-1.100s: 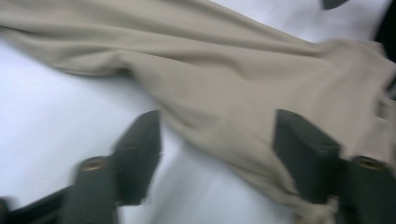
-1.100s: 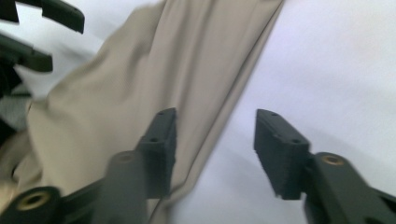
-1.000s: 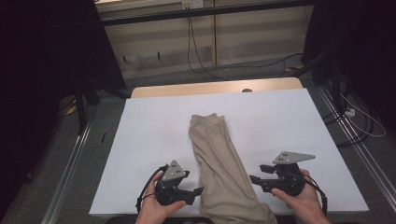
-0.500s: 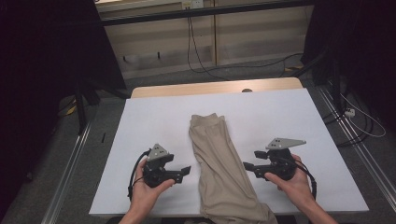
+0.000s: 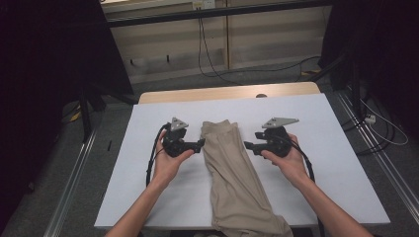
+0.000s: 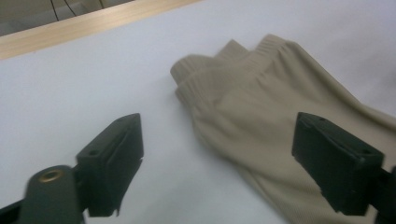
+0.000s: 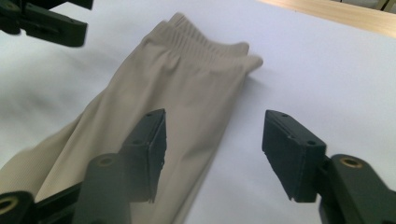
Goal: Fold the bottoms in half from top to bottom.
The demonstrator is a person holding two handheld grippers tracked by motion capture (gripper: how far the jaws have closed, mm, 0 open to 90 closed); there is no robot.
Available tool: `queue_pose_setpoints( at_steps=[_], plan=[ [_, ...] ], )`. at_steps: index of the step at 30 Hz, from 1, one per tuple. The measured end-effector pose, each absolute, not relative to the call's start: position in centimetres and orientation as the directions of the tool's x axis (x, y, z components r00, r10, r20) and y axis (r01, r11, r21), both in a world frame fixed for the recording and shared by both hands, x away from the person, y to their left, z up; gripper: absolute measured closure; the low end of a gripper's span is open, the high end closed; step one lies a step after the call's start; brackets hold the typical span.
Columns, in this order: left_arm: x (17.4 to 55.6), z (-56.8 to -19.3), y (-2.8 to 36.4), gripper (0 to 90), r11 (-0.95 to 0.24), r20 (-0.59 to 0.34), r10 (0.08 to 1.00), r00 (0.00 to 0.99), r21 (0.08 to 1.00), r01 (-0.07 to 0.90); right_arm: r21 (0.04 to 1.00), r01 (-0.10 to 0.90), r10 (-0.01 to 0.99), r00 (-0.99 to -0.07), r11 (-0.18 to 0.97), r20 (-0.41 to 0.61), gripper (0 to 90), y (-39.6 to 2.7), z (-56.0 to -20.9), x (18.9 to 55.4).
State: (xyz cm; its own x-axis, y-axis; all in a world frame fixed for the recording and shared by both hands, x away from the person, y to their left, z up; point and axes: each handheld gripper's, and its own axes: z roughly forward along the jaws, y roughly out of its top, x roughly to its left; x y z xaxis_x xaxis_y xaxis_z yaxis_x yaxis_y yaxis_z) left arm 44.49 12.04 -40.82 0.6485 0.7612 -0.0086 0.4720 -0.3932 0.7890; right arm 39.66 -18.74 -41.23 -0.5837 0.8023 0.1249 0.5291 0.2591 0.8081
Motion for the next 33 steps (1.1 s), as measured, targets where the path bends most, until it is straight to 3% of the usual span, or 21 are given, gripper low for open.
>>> queue_pose_setpoints(
  at_steps=[2,4,14,19,22,26,30,33],
  plan=[
    [45.7,-41.0,11.2,19.7,-0.416,0.032,0.766,0.643,0.787,0.456,0.805,0.525,0.807,-0.582,0.277,0.102,45.7,-18.1,-41.3,41.3],
    [47.1,-41.2,10.9,23.5,-0.407,0.011,0.766,0.643,0.783,0.471,0.800,0.539,0.809,-0.575,0.263,0.121,51.0,-17.5,-41.6,42.9],
    [51.5,-42.8,9.0,39.2,-0.395,-0.019,0.764,0.645,0.777,0.491,0.740,0.622,0.841,-0.521,0.257,0.146,57.0,-15.6,-44.4,48.5],
    [52.2,-42.4,8.8,41.3,-0.419,-0.007,0.720,0.694,0.794,0.442,0.715,0.659,0.830,-0.518,0.236,0.204,78.5,-15.5,-44.4,50.1],
    [52.2,-42.5,8.8,44.9,-0.435,-0.007,0.696,0.718,0.792,0.429,0.719,0.661,0.829,-0.513,0.214,0.225,85.4,-15.6,-44.1,50.6],
    [52.0,-42.7,9.1,45.3,-0.467,-0.015,0.659,0.752,0.775,0.425,0.751,0.623,0.809,-0.547,0.220,0.217,86.6,-15.2,-43.4,51.1],
    [51.8,-43.3,9.2,45.8,-0.522,0.041,0.664,0.747,0.740,0.424,0.759,0.612,0.800,-0.559,0.223,0.216,86.6,-14.1,-43.2,51.7],
    [52.0,-43.3,10.2,61.4,-0.519,0.033,0.681,0.731,0.726,0.451,0.750,0.621,0.801,-0.558,0.227,0.219,86.5,-13.4,-43.4,52.0]
  ],
)
